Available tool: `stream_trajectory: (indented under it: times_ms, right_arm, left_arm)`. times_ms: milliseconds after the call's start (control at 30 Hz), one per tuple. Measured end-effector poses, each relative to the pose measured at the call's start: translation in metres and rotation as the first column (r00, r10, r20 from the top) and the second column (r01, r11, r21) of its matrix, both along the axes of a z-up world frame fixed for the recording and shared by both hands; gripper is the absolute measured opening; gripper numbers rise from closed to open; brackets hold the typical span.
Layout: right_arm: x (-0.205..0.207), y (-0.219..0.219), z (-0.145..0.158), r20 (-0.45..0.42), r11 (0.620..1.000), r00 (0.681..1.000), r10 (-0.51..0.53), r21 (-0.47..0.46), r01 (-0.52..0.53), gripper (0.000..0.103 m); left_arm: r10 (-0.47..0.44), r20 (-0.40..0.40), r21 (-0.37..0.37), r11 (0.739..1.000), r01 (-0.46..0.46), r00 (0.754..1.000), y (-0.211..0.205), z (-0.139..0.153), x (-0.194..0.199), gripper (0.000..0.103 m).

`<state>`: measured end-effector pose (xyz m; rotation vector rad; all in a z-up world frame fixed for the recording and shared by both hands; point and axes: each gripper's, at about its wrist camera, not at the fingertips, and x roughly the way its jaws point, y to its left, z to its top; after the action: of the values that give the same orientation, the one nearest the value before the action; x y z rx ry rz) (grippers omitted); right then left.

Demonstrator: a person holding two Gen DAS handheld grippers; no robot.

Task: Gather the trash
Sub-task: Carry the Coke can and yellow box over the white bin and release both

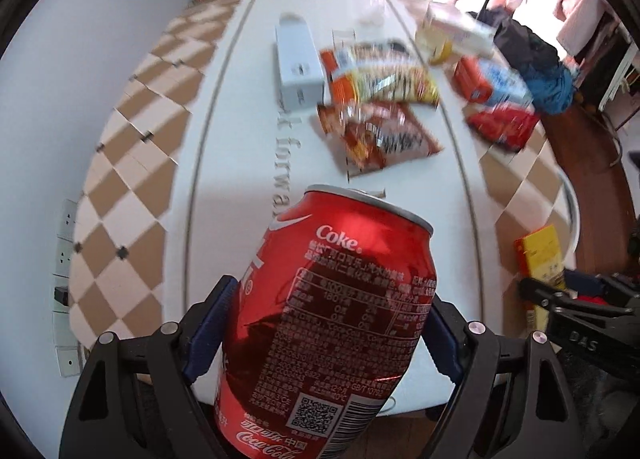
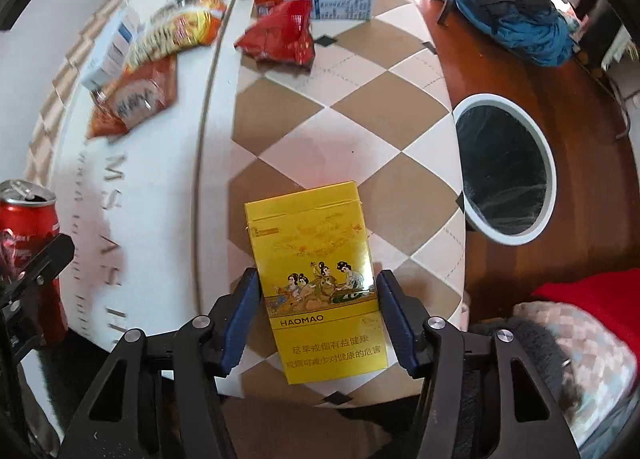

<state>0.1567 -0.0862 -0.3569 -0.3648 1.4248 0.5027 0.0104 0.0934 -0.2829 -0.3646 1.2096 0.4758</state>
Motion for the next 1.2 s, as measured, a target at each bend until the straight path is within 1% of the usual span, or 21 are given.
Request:
stream_trajectory:
  times_ms: [67, 100, 200, 300, 367, 467, 500, 567, 600, 700, 800, 867, 933, 1000, 1033, 1067, 1100, 1167, 1200]
  right_arm:
    - [-0.003, -0.004, 0.013, 0.021, 0.999, 1.0, -0.021, 0.044, 0.02, 0.061]
    - [-0.005, -0.007, 0.022, 0.042, 0.997, 0.999, -0.033, 0.067, 0.031, 0.061]
    - [-0.007, -0.013, 0.047, 0.083, 0.992, 0.995, -0.055, 0.12, 0.044, 0.061]
    - [-0.007, -0.023, 0.081, 0.119, 0.981, 0.99, -0.081, 0.184, 0.059, 0.061]
    - [0.001, -0.032, 0.105, 0.137, 0.97, 0.985, -0.105, 0.231, 0.072, 0.061]
    - [0.013, -0.053, 0.145, 0.17, 0.946, 0.972, -0.162, 0.308, 0.104, 0.061]
    - [0.017, -0.059, 0.155, 0.179, 0.94, 0.968, -0.178, 0.323, 0.112, 0.061]
    - [0.029, -0.076, 0.176, 0.195, 0.923, 0.956, -0.219, 0.359, 0.138, 0.061]
    - [0.037, -0.088, 0.185, 0.202, 0.914, 0.949, -0.243, 0.375, 0.154, 0.061]
    - [0.065, -0.127, 0.201, 0.209, 0.889, 0.927, -0.313, 0.408, 0.208, 0.061]
    - [0.095, -0.172, 0.201, 0.202, 0.869, 0.902, -0.383, 0.41, 0.277, 0.061]
    - [0.117, -0.201, 0.189, 0.184, 0.857, 0.885, -0.427, 0.394, 0.332, 0.061]
    - [0.14, -0.23, 0.171, 0.159, 0.847, 0.871, -0.465, 0.368, 0.384, 0.061]
    - [0.165, -0.256, 0.144, 0.127, 0.84, 0.864, -0.487, 0.338, 0.424, 0.061]
    - [0.179, -0.268, 0.125, 0.105, 0.838, 0.861, -0.498, 0.316, 0.446, 0.061]
    - [0.188, -0.278, 0.115, 0.089, 0.834, 0.858, -0.506, 0.304, 0.461, 0.061]
    - [0.199, -0.287, 0.097, 0.063, 0.828, 0.854, -0.516, 0.29, 0.479, 0.061]
    - [0.218, -0.303, 0.062, 0.008, 0.814, 0.843, -0.537, 0.267, 0.516, 0.061]
    - [0.229, -0.309, 0.041, -0.026, 0.807, 0.838, -0.545, 0.255, 0.532, 0.061]
  left_arm:
    - [0.002, 0.032, 0.022, 1.0, -0.003, 0.999, -0.003, 0.022, -0.008, 0.084]
    - [0.001, 0.052, 0.033, 0.999, -0.003, 0.999, 0.0, 0.028, -0.012, 0.084]
    - [-0.002, 0.117, 0.071, 0.997, -0.007, 0.993, -0.005, 0.06, -0.02, 0.084]
    - [-0.01, 0.173, 0.094, 0.996, -0.007, 0.985, -0.01, 0.092, -0.011, 0.084]
    - [-0.028, 0.218, 0.11, 0.994, 0.004, 0.976, -0.02, 0.111, -0.003, 0.084]
    - [-0.069, 0.274, 0.116, 0.993, 0.038, 0.959, -0.034, 0.139, 0.02, 0.084]
    - [-0.081, 0.286, 0.114, 0.992, 0.05, 0.955, -0.039, 0.137, 0.036, 0.084]
    - [-0.116, 0.319, 0.11, 0.99, 0.084, 0.941, -0.054, 0.15, 0.058, 0.084]
    - [-0.13, 0.327, 0.107, 0.989, 0.099, 0.936, -0.06, 0.15, 0.07, 0.084]
    - [-0.186, 0.346, 0.084, 0.982, 0.166, 0.92, -0.09, 0.16, 0.112, 0.084]
    - [-0.247, 0.341, 0.05, 0.968, 0.244, 0.907, -0.13, 0.152, 0.167, 0.084]
    - [-0.274, 0.336, 0.016, 0.958, 0.286, 0.901, -0.153, 0.144, 0.198, 0.084]
    - [-0.304, 0.323, -0.037, 0.942, 0.333, 0.896, -0.178, 0.127, 0.235, 0.084]
    - [-0.338, 0.299, -0.081, 0.923, 0.377, 0.892, -0.204, 0.105, 0.27, 0.084]
    - [-0.362, 0.275, -0.103, 0.91, 0.401, 0.891, -0.218, 0.089, 0.291, 0.084]
    - [-0.374, 0.254, -0.12, 0.903, 0.413, 0.892, -0.228, 0.075, 0.306, 0.084]
    - [-0.386, 0.233, -0.138, 0.896, 0.423, 0.893, -0.236, 0.061, 0.32, 0.084]
    - [-0.401, 0.184, -0.209, 0.876, 0.434, 0.898, -0.25, 0.025, 0.349, 0.084]
    - [-0.397, 0.155, -0.252, 0.87, 0.425, 0.905, -0.253, 0.005, 0.364, 0.084]
